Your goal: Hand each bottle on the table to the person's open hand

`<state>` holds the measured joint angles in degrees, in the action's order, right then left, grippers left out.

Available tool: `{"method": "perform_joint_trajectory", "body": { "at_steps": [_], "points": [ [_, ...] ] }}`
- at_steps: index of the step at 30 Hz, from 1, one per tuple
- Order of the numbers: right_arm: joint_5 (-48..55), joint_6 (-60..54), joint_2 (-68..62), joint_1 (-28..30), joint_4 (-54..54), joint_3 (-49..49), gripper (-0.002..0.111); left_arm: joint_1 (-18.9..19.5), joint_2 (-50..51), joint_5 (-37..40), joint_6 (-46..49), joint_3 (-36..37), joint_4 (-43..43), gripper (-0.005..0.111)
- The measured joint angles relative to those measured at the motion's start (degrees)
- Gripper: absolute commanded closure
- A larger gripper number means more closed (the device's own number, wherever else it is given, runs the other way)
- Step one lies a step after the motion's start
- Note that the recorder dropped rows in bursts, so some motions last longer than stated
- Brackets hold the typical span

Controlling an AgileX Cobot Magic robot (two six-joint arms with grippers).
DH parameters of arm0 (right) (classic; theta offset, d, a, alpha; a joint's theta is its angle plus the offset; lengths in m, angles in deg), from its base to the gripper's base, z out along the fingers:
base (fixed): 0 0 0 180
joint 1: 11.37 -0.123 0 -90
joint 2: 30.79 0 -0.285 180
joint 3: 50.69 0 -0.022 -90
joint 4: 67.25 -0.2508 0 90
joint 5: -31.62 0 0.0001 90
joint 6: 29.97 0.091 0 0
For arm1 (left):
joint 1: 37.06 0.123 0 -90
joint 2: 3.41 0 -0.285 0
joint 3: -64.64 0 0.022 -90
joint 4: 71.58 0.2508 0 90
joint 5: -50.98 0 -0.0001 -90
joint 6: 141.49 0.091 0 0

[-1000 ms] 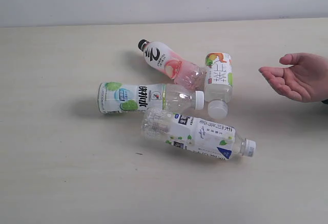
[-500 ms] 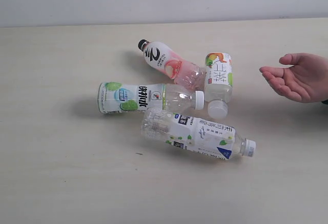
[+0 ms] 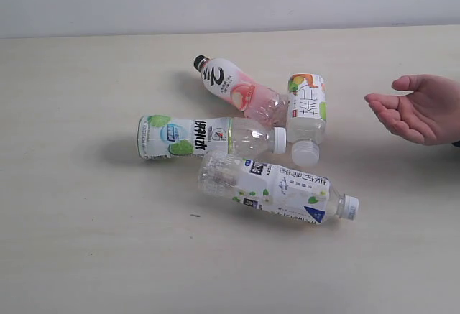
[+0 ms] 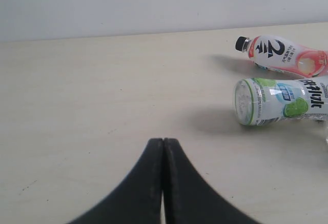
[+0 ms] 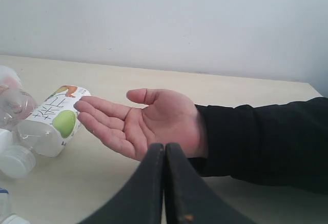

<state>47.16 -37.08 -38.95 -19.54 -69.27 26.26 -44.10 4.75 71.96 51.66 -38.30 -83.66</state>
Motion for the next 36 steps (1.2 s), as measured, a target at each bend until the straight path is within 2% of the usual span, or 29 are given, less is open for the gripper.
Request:
{"method": "perform_joint_trajectory", "body": {
  "at_steps": [7, 14, 18, 24, 27, 29, 32, 36],
  "points": [
    [-1.0, 0.0, 0.0, 0.0, 0.0, 0.0, 0.107, 0.0, 0.0, 0.0, 0.0, 0.0, 0.0, 0.107],
    [-8.6, 0.0, 0.0, 0.0, 0.0, 0.0, 0.107, 0.0, 0.0, 0.0, 0.0, 0.0, 0.0, 0.107],
    [-9.7, 0.0, 0.0, 0.0, -0.3, 0.0, 0.107, 0.0, 0.0, 0.0, 0.0, 0.0, 0.0, 0.107],
    [-15.1, 3.0, 0.0, 0.0, -14.1, 0.0, 0.107, 0.0, 0.0, 0.0, 0.0, 0.0, 0.0, 0.107],
    [-25.7, 8.0, 0.0, 0.0, -20.0, 0.0, 0.107, 0.0, 0.0, 0.0, 0.0, 0.0, 0.0, 0.107],
    [-29.2, 10.8, 0.1, 0.0, -21.1, -0.4, 0.107, 0.0, 0.0, 0.0, 0.0, 0.0, 0.0, 0.107],
    [-27.2, 11.4, -2.3, 0.0, -21.6, -6.1, 0.107, 0.0, 0.0, 0.0, 0.0, 0.0, 0.0, 0.107],
    [-18.8, 8.9, -12.9, 0.0, -21.6, -17.6, 0.107, 0.0, 0.0, 0.0, 0.0, 0.0, 0.0, 0.107]
  ]
}}
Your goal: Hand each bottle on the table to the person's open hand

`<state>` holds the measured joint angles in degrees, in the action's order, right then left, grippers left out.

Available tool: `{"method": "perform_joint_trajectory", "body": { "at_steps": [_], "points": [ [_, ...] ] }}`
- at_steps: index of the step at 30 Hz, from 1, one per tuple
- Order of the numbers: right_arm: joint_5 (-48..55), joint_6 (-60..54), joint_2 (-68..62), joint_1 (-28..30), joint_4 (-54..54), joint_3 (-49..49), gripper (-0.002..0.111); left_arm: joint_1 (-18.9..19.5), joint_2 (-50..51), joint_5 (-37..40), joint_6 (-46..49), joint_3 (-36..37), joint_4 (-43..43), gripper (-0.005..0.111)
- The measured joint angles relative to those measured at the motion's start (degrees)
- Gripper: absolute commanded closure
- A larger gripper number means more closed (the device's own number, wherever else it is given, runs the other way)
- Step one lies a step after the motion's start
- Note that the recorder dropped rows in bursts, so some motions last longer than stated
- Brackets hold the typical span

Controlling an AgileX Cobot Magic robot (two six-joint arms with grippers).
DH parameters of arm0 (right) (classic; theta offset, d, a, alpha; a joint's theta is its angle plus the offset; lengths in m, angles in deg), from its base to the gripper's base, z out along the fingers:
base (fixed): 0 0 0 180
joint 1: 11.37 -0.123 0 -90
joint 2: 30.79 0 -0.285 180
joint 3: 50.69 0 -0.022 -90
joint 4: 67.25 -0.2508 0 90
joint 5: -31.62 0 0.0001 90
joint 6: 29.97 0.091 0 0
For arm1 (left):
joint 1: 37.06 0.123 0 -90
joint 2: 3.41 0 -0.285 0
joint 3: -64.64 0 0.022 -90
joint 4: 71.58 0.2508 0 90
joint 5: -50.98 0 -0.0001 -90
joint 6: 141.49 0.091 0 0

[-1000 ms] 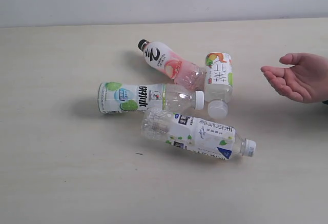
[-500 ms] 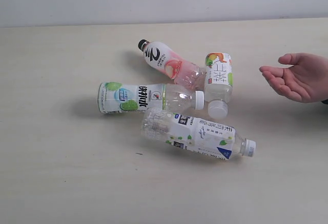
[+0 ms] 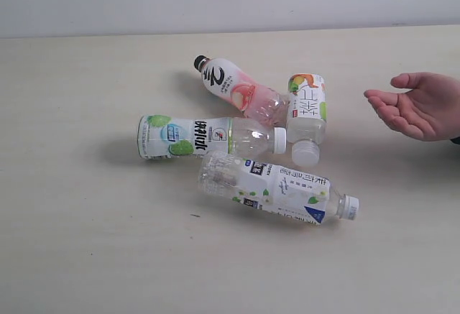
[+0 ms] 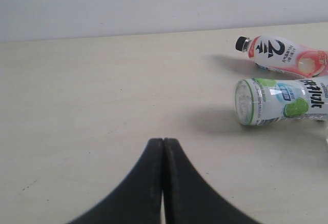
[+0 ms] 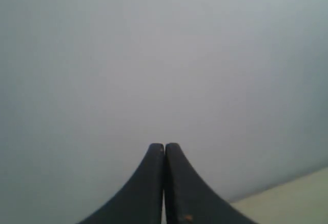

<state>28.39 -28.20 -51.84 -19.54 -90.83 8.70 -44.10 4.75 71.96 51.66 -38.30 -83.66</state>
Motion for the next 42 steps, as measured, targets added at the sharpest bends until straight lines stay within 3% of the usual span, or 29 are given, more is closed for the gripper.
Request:
{"method": "perform_joint_trajectory", "body": {
  "at_steps": [7, 11, 14, 16, 23, 26, 29, 34, 36, 42],
  "points": [
    [27.3, -8.6, -30.0, 0.0, 1.2, -29.1, 0.107, 0.0, 0.0, 0.0, 0.0, 0.0, 0.0, 0.107],
    [52.0, -15.5, -48.9, 0.0, 5.7, -48.7, 0.107, 0.0, 0.0, 0.0, 0.0, 0.0, 0.0, 0.107],
    [66.5, -18.4, -59.4, -1.2, 7.9, -57.7, 0.107, 0.0, 0.0, 0.0, 0.0, 0.0, 0.0, 0.107],
    [70.0, -20.6, -64.1, -3.6, 9.7, -60.6, 0.107, 0.0, 0.0, 0.0, 0.0, 0.0, 0.0, 0.107],
    [72.7, -27.0, -74.7, -18.3, 12.8, -60.7, 0.102, 0.0, 0.0, 0.0, 0.0, 0.0, 0.0, 0.107],
    [73.0, -30.0, -77.1, -23.3, 13.0, -58.9, 0.094, 0.0, 0.0, 0.0, 0.0, 0.0, 0.0, 0.107],
    [73.2, -32.9, -78.0, -26.8, 13.0, -56.6, 0.077, 0.0, 0.0, 0.0, 0.0, 0.0, 0.0, 0.107],
    [73.1, -36.3, -78.0, -31.1, 13.0, -52.6, 0.026, 0.0, 0.0, 0.0, 0.0, 0.0, 0.0, 0.107],
    [71.3, -37.1, -78.0, -32.3, 13.0, -50.7, 0.012, 0.0, 0.0, 0.0, 0.0, 0.0, 0.0, 0.107],
    [62.2, -38.5, -79.7, -33.6, 12.4, -45.9, 0.009, 0.0, 0.0, 0.0, 0.0, 0.0, 0.0, 0.107]
  ]
}}
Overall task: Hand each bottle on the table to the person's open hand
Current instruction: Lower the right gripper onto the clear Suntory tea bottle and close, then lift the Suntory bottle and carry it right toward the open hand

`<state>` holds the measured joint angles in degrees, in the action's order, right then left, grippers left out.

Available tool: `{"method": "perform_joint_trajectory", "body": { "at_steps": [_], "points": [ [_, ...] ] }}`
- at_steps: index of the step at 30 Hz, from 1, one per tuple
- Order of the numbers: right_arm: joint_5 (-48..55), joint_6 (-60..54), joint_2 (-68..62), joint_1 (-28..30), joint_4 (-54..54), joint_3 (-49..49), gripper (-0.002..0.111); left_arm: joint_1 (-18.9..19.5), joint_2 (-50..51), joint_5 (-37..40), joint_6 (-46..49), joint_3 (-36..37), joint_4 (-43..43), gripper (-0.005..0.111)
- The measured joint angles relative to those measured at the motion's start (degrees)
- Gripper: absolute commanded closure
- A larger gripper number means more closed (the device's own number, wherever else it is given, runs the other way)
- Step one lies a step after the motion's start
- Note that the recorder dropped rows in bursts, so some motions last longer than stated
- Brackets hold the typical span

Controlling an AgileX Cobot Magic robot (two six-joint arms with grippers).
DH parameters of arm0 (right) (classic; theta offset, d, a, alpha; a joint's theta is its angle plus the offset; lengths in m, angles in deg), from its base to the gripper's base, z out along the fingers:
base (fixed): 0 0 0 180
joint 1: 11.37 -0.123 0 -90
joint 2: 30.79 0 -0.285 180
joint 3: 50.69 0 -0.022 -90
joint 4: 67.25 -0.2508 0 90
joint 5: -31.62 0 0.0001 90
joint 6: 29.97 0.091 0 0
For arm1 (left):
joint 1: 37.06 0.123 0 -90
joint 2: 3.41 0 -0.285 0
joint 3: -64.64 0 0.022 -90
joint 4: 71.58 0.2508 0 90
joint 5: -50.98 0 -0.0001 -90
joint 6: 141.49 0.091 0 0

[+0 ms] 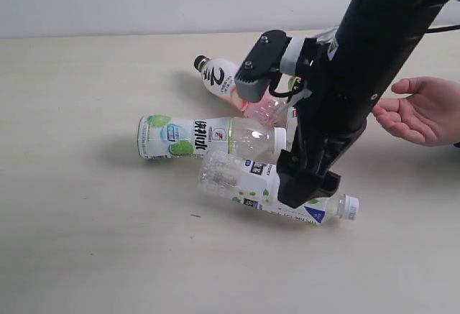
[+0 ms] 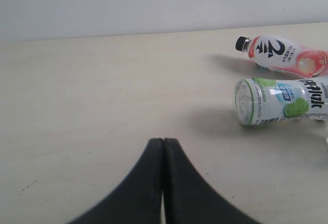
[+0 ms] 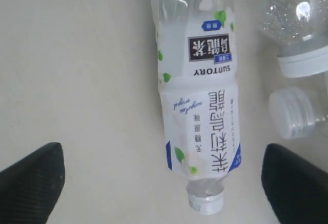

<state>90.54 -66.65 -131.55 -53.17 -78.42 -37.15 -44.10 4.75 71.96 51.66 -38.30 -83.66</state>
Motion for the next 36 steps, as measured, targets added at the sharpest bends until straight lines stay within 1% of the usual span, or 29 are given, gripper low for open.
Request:
{"method": "perform_joint_trajectory", "body": {
  "at_steps": [7, 11, 14, 36],
  "points": [
    [-5.5, -0.7, -5.1, -0.1, 0.0, 1.2, 0.009, 0.0, 0.0, 0.0, 0.0, 0.0, 0.0, 0.107],
    [-11.3, -2.9, -7.8, -0.1, 0.0, 1.2, 0.009, 0.0, 0.0, 0.0, 0.0, 0.0, 0.0, 0.107],
    [-13.5, -3.4, -9.3, -0.1, 0.0, 1.2, 0.009, 0.0, 0.0, 0.0, 0.0, 0.0, 0.0, 0.107],
    [-14.0, -5.2, -17.1, -0.1, 0.7, 1.2, 0.01, 0.0, 0.0, 0.0, 0.0, 0.0, 0.0, 0.107]
  ]
}}
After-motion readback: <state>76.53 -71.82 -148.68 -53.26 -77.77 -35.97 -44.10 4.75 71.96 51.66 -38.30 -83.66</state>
